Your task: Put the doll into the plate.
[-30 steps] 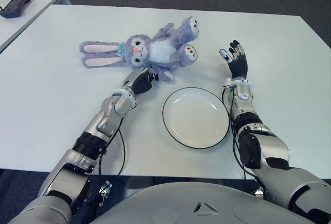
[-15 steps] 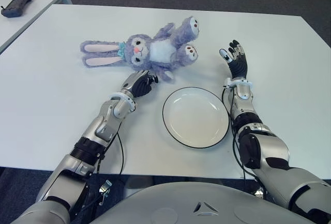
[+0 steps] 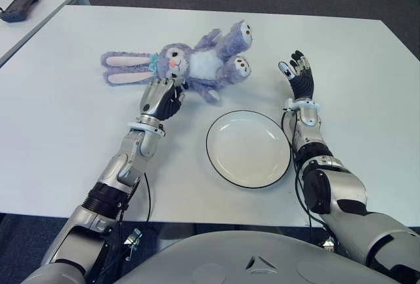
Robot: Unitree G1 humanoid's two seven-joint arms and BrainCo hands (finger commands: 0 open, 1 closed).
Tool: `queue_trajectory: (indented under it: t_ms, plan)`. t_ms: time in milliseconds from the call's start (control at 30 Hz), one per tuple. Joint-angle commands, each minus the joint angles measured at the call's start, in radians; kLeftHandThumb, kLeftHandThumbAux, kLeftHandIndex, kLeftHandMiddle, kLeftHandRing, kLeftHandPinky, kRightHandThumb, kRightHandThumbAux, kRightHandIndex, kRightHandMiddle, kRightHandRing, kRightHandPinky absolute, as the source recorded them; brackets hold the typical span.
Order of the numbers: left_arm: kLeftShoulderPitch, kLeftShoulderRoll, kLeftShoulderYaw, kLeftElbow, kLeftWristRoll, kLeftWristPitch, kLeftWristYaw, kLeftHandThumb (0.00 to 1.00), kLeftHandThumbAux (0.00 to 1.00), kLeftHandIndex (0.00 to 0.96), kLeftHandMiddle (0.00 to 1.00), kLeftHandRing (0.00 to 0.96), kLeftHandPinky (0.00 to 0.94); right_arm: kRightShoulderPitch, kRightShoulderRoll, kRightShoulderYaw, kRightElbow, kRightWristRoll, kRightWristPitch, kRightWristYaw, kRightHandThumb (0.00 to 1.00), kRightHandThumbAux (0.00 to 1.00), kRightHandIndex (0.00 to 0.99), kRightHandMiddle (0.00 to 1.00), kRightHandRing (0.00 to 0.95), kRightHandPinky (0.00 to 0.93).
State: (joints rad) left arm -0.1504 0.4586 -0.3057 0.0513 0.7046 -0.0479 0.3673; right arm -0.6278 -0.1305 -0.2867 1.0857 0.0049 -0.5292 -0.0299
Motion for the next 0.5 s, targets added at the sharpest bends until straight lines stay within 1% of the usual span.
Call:
queue_trajectory:
  t_ms: [33, 67, 100, 133, 167, 200, 267, 300, 333, 400, 433, 467, 500]
  plan:
    - [-0.136, 0.02, 0.044, 0.136, 0.114, -0.106, 0.29, 0.405, 0.391, 0.195, 0.336, 0.453, 0.528, 0.366, 0.101, -0.001, 0.221, 0.003, 0.022, -0.021, 0.0, 0.588, 0.073, 0.079, 0.038, 0.0]
    - [-0.144, 0.02, 0.045, 0.144, 0.119, -0.109, 0.305, 0.394, 0.378, 0.16, 0.31, 0.428, 0.499, 0.366, 0.101, -0.001, 0.222, 0.003, 0.022, -0.022, 0.0, 0.585, 0.075, 0.077, 0.036, 0.0]
    - [-0.152, 0.018, 0.046, 0.152, 0.124, -0.111, 0.325, 0.392, 0.376, 0.154, 0.306, 0.424, 0.494, 0.365, 0.102, -0.002, 0.222, 0.005, 0.024, -0.023, 0.0, 0.585, 0.075, 0.077, 0.036, 0.0]
    - [-0.158, 0.017, 0.046, 0.16, 0.127, -0.114, 0.34, 0.399, 0.364, 0.129, 0.266, 0.354, 0.413, 0.364, 0.103, -0.003, 0.222, 0.006, 0.025, -0.024, 0.0, 0.583, 0.077, 0.076, 0.034, 0.0]
    - [-0.168, 0.016, 0.047, 0.168, 0.128, -0.117, 0.354, 0.401, 0.361, 0.123, 0.256, 0.337, 0.392, 0.363, 0.103, -0.005, 0.222, 0.008, 0.026, -0.024, 0.0, 0.582, 0.077, 0.076, 0.034, 0.0]
    - [-0.175, 0.015, 0.048, 0.175, 0.129, -0.12, 0.364, 0.414, 0.353, 0.106, 0.233, 0.297, 0.34, 0.363, 0.104, -0.006, 0.222, 0.009, 0.027, -0.025, 0.0, 0.582, 0.078, 0.077, 0.035, 0.0]
    - [-0.187, 0.014, 0.048, 0.189, 0.128, -0.126, 0.379, 0.435, 0.341, 0.077, 0.201, 0.246, 0.266, 0.362, 0.104, -0.006, 0.222, 0.01, 0.028, -0.025, 0.0, 0.581, 0.08, 0.079, 0.036, 0.0]
    - [-0.197, 0.013, 0.048, 0.197, 0.126, -0.13, 0.384, 0.437, 0.34, 0.075, 0.199, 0.242, 0.261, 0.362, 0.104, -0.006, 0.222, 0.01, 0.028, -0.025, 0.0, 0.581, 0.08, 0.079, 0.036, 0.0]
    - [-0.204, 0.012, 0.048, 0.203, 0.124, -0.132, 0.388, 0.446, 0.33, 0.049, 0.182, 0.214, 0.216, 0.362, 0.104, -0.006, 0.222, 0.01, 0.028, -0.024, 0.0, 0.581, 0.08, 0.08, 0.036, 0.0]
    - [-0.247, 0.009, 0.045, 0.235, 0.121, -0.137, 0.392, 0.448, 0.32, 0.024, 0.165, 0.187, 0.185, 0.362, 0.104, -0.006, 0.222, 0.011, 0.027, -0.022, 0.0, 0.58, 0.079, 0.079, 0.035, 0.0]
    - [-0.264, 0.007, 0.044, 0.249, 0.12, -0.139, 0.394, 0.443, 0.308, 0.006, 0.14, 0.154, 0.151, 0.362, 0.103, -0.006, 0.222, 0.011, 0.027, -0.022, 0.0, 0.583, 0.076, 0.077, 0.034, 0.0]
    - [-0.286, 0.008, 0.042, 0.271, 0.118, -0.143, 0.395, 0.442, 0.306, 0.002, 0.136, 0.148, 0.145, 0.361, 0.104, -0.006, 0.222, 0.011, 0.029, -0.022, 0.0, 0.583, 0.076, 0.077, 0.033, 0.0]
    - [-0.299, 0.008, 0.04, 0.285, 0.117, -0.146, 0.397, 0.428, 0.294, 0.0, 0.116, 0.124, 0.108, 0.361, 0.104, -0.006, 0.222, 0.011, 0.029, -0.022, 0.0, 0.588, 0.077, 0.08, 0.035, 0.0]
